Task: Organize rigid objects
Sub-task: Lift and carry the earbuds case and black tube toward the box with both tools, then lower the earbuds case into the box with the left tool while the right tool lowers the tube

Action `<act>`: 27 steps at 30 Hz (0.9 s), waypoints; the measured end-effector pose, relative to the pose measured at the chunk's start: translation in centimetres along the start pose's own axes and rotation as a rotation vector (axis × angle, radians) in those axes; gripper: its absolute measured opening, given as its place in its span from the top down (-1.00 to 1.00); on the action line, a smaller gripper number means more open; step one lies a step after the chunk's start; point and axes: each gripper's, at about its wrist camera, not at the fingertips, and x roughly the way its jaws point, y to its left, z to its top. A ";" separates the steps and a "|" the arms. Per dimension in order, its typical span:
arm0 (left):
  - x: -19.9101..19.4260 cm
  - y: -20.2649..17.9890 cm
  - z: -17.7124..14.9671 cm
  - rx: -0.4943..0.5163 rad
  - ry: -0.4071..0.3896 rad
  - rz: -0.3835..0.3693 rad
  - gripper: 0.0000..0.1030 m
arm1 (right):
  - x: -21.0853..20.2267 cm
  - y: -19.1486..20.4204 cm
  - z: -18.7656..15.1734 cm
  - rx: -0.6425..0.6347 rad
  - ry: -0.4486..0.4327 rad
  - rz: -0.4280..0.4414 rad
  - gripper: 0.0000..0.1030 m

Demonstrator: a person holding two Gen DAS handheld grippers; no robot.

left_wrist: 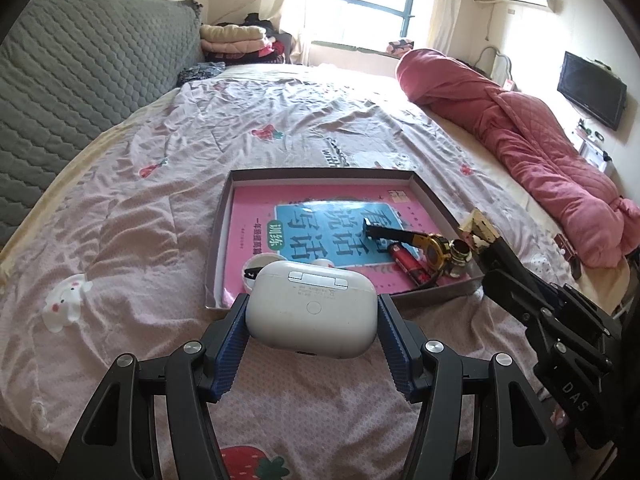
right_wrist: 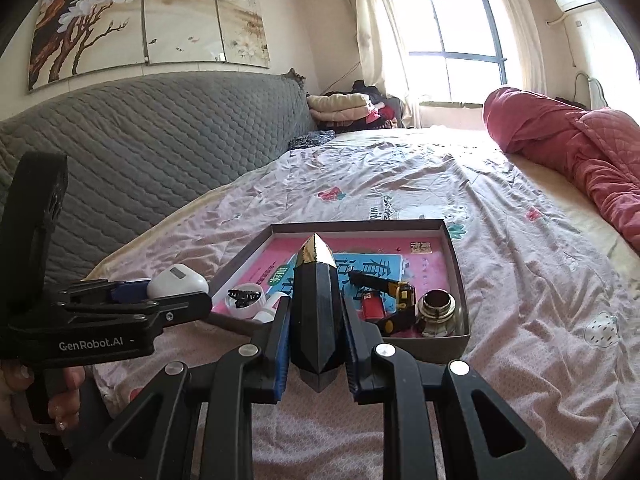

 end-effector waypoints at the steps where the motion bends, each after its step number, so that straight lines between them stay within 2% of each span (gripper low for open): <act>1: 0.0 0.2 0.1 -0.002 -0.003 0.002 -0.22 | -0.1 0.0 0.0 0.000 -0.001 -0.002 0.55; 11: 0.7 2.1 1.1 -0.050 -0.015 0.022 -0.22 | 0.2 -1.0 1.1 0.033 -0.031 -0.043 0.55; 27: 4.9 4.9 2.9 -0.085 0.009 0.081 -0.22 | 4.8 -0.6 2.2 0.017 0.005 -0.073 0.55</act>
